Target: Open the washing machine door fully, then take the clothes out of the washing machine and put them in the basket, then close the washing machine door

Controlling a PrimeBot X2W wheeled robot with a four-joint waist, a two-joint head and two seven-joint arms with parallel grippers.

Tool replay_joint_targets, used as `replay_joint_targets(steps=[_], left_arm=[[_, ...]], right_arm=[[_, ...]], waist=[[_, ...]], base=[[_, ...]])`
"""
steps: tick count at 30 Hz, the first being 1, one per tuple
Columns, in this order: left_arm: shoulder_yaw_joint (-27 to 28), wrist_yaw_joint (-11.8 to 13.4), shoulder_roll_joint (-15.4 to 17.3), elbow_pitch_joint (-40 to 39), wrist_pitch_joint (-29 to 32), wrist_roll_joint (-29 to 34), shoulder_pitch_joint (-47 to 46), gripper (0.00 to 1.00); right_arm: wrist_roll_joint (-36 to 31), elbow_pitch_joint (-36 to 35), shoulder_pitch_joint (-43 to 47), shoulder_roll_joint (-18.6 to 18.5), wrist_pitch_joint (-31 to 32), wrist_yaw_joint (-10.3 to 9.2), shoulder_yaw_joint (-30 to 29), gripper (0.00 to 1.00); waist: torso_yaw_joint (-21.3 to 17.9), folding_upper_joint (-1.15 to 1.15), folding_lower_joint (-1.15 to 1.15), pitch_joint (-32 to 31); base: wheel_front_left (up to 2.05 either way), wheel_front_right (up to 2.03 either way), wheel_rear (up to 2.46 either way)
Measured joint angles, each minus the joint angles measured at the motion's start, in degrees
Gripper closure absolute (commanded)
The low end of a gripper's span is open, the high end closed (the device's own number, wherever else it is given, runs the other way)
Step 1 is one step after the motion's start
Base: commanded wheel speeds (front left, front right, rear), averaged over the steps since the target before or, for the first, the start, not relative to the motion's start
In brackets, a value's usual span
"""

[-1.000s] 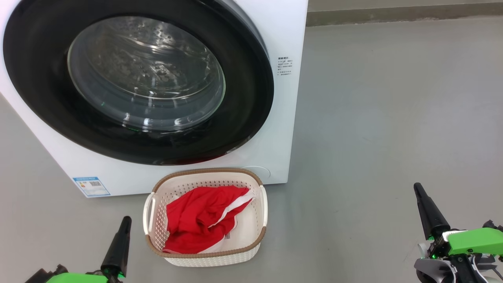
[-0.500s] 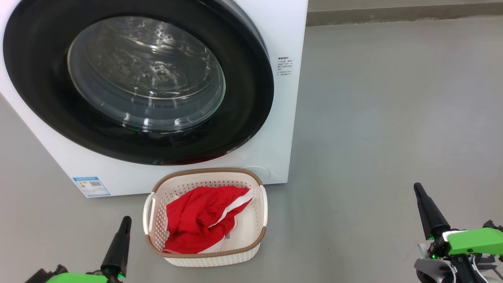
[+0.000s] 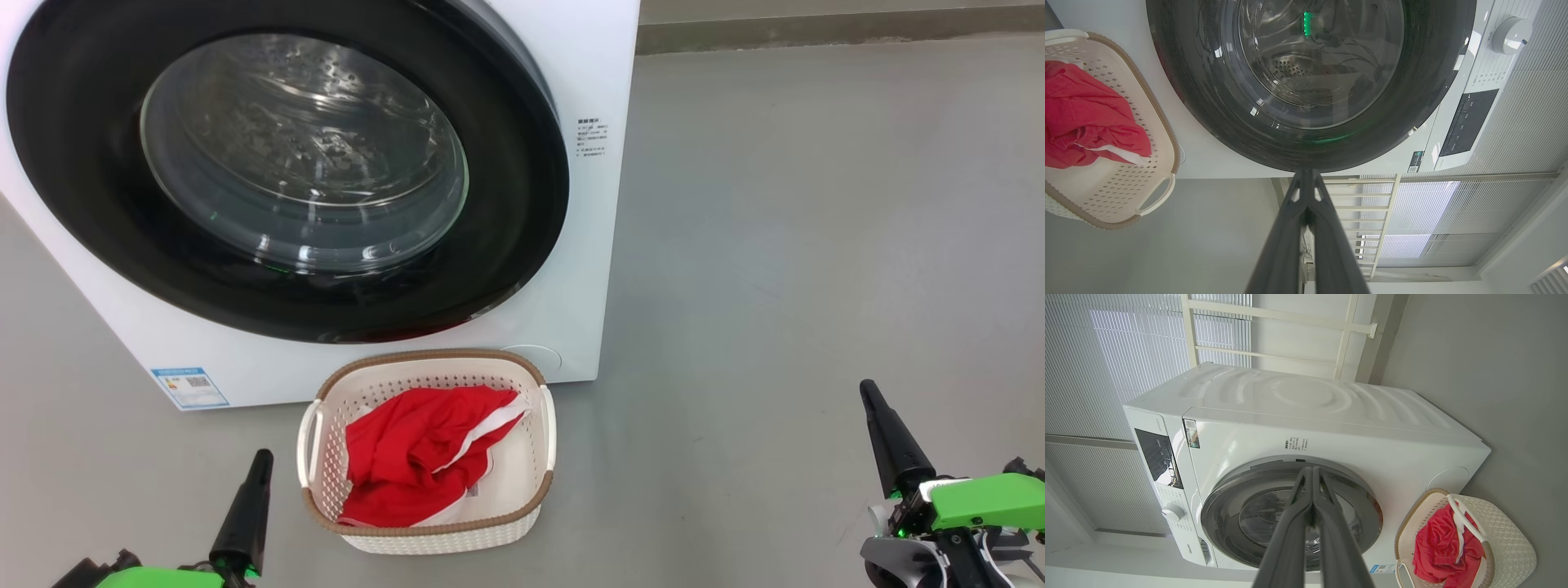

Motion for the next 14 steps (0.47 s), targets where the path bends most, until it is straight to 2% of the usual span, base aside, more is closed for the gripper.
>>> replay_joint_targets(steps=[14], left_arm=[[0.0,0.0,0.0,0.0,0.0,0.0,0.0,1.0]], right_arm=[[0.0,0.0,0.0,0.0,0.0,0.01,0.0,1.0]], waist=[[0.0,0.0,0.0,0.0]], base=[[0.0,0.0,0.0]])
